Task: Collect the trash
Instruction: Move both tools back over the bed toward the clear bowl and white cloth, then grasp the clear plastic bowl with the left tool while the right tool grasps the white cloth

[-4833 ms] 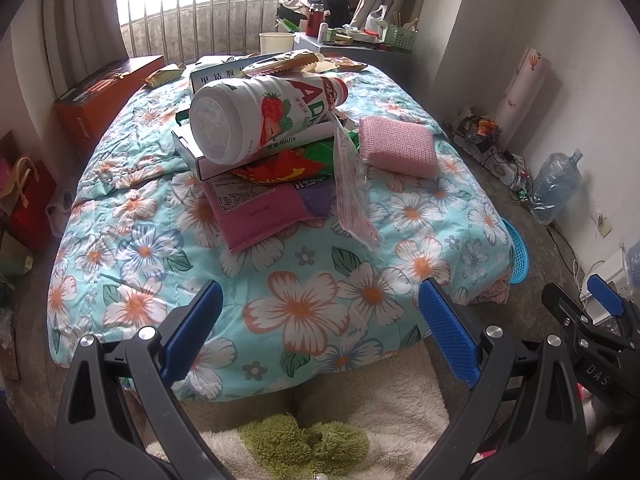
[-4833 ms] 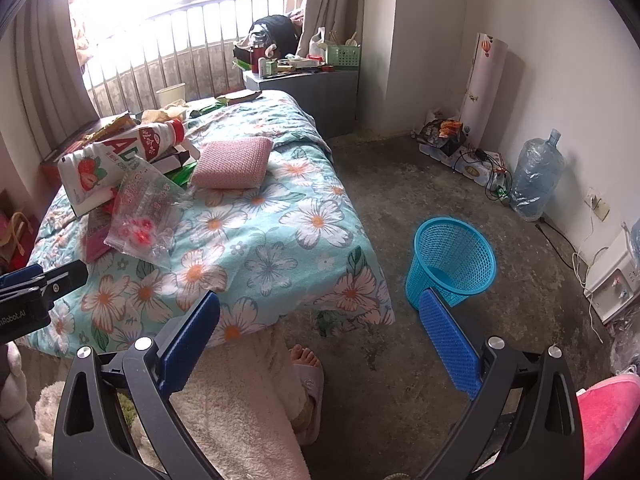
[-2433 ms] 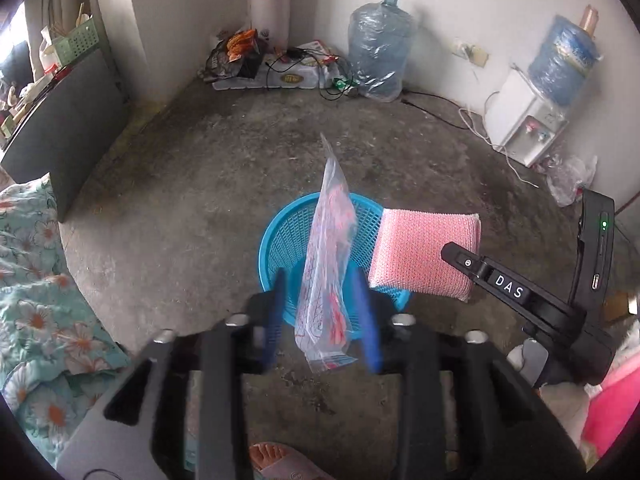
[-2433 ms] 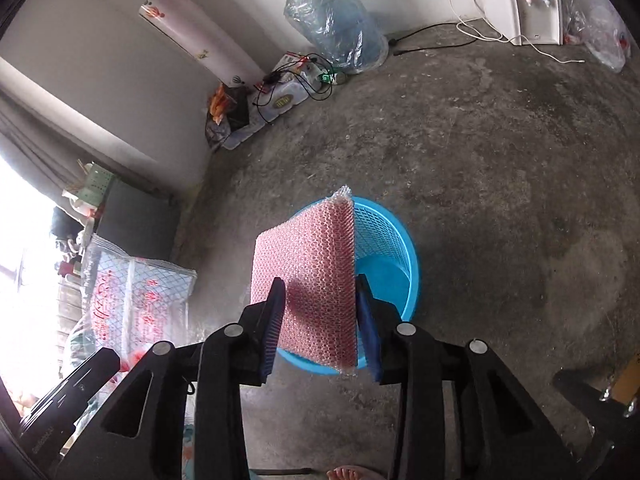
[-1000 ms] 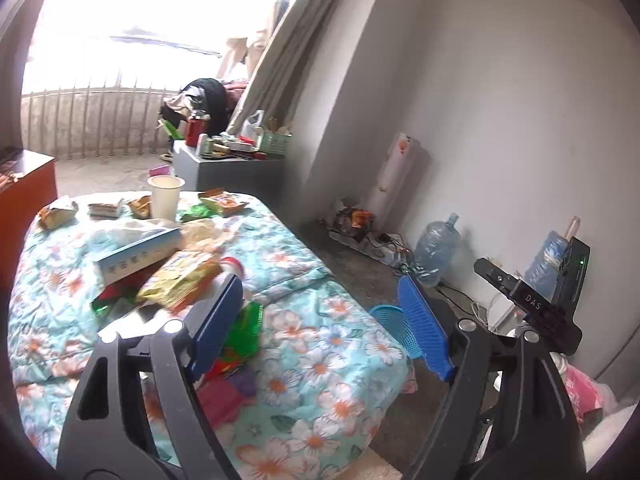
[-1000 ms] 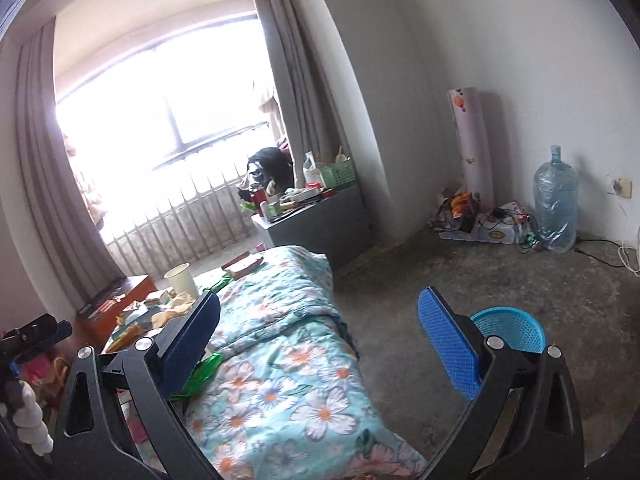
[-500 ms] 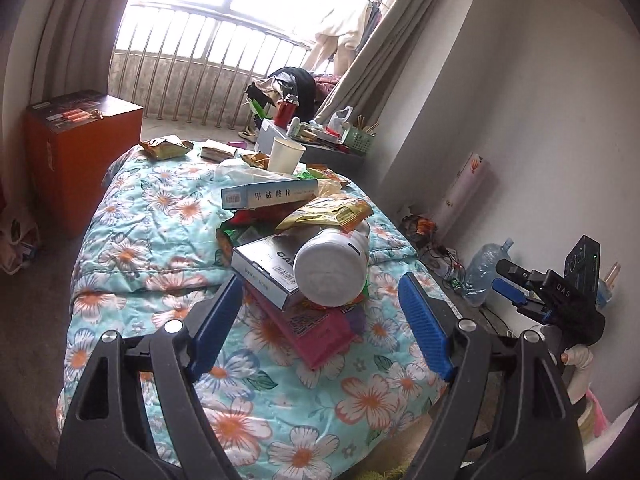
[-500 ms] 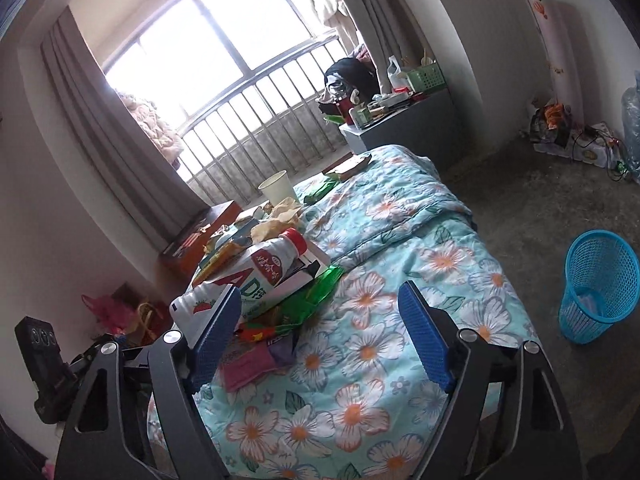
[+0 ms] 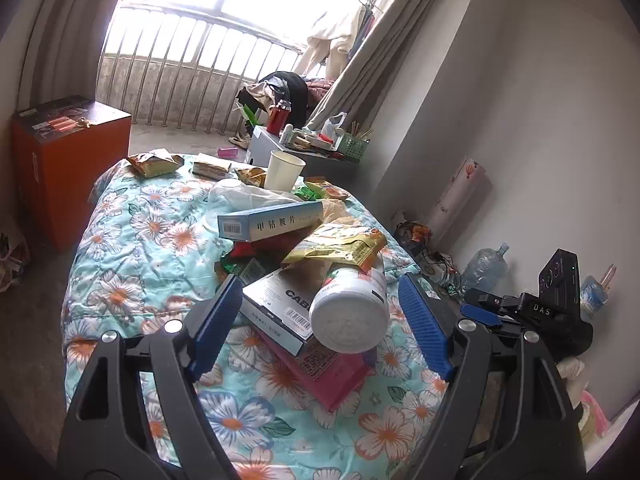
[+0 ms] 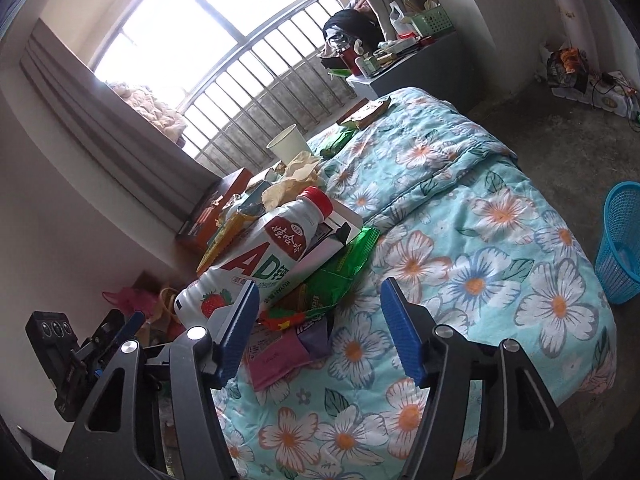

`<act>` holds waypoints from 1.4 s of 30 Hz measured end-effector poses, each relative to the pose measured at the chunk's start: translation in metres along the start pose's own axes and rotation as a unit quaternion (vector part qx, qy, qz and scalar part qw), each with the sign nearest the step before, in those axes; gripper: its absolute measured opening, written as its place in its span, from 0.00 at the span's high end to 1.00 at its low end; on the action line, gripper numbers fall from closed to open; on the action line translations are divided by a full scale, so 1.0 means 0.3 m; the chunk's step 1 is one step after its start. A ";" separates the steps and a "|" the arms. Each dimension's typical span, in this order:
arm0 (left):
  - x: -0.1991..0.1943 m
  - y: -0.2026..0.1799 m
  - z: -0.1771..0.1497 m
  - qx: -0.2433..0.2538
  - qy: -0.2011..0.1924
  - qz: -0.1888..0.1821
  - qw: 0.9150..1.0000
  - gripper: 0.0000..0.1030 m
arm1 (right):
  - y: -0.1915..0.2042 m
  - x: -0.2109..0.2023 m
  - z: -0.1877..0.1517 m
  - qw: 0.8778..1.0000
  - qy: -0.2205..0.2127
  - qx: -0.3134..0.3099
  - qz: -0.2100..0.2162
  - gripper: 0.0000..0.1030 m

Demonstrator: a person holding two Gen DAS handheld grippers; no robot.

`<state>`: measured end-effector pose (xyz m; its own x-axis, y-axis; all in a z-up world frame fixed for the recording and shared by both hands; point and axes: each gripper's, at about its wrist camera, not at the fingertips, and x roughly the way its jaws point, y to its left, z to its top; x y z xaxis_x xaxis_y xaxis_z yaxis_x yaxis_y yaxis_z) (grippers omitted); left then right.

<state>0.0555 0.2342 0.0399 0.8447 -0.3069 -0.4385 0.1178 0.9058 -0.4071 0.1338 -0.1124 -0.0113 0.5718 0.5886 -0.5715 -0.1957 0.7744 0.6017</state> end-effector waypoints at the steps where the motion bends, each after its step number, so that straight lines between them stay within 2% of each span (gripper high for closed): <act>1: 0.008 0.012 0.010 -0.004 0.000 0.001 1.000 0.27 | -0.001 0.010 0.008 1.000 0.003 0.003 0.001 0.41; 9: 0.078 0.064 0.094 -0.018 0.006 -0.003 1.000 0.34 | 0.002 0.076 0.061 1.000 0.021 0.013 0.013 0.43; 13: 0.131 0.076 0.145 -0.018 0.015 -0.004 1.000 0.43 | 0.011 0.093 0.083 0.999 0.027 0.011 0.020 0.43; 17: 0.205 0.118 0.202 -0.044 0.030 -0.008 0.999 0.45 | 0.021 0.099 0.108 0.999 0.029 0.005 0.023 0.43; 18: 0.228 0.136 0.222 -0.052 0.034 -0.008 0.998 0.45 | 0.024 0.096 0.113 0.999 0.028 0.003 0.024 0.43; 22: 0.348 0.198 0.314 -0.050 0.062 0.023 0.997 0.27 | 0.038 0.108 0.141 0.999 0.030 -0.010 0.029 0.43; 26: 0.530 0.252 0.385 -0.033 0.113 0.062 0.991 0.24 | 0.031 0.145 0.178 0.999 0.038 -0.003 0.037 0.42; 29: 0.658 0.304 0.408 -0.035 0.152 0.091 0.984 0.24 | 0.013 0.182 0.248 0.998 0.044 0.014 0.051 0.41; 31: 0.726 0.326 0.412 -0.033 0.169 0.098 0.980 0.24 | 0.013 0.213 0.311 0.996 0.048 0.017 0.067 0.33; 34: 0.804 0.358 0.405 -0.039 0.192 0.101 0.975 0.24 | 0.035 0.282 0.412 0.995 0.063 0.003 0.072 0.30; 36: 0.838 0.378 0.399 -0.047 0.200 0.104 0.973 0.25 | 0.052 0.346 0.477 0.993 0.081 -0.008 0.082 0.28; 38: 0.853 0.392 0.397 -0.054 0.202 0.105 0.972 0.30 | 0.077 0.407 0.530 0.992 0.097 -0.024 0.077 0.28; 42: 0.858 0.396 0.399 -0.054 0.198 0.092 0.974 0.38 | 0.183 0.550 0.608 0.982 0.144 -0.100 0.076 0.28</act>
<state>0.3494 0.2979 -0.0255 0.5754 -0.2496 -0.7788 -0.0911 0.9268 -0.3643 0.3628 -0.0153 0.0293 0.2808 0.7195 -0.6352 -0.4293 0.6861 0.5874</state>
